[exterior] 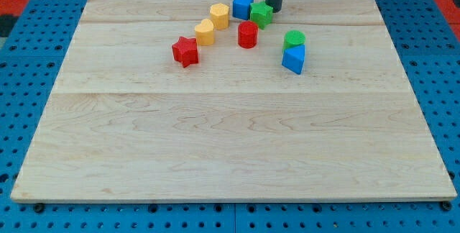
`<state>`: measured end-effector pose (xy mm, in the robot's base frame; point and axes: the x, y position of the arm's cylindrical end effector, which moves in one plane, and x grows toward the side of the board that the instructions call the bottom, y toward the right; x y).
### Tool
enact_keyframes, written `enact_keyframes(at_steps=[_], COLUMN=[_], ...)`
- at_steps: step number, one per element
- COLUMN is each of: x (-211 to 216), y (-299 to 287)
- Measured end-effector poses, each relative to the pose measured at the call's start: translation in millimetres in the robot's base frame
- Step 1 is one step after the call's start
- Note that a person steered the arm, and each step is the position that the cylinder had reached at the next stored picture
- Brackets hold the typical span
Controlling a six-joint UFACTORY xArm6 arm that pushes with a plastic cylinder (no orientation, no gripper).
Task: Separate the green circle and blue triangle
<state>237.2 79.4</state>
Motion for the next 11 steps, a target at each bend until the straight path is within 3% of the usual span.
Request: enact_keyframes(at_steps=[1,2,6,7,11], x=[2,38,170,178,137], y=[43,60,46,46,-12])
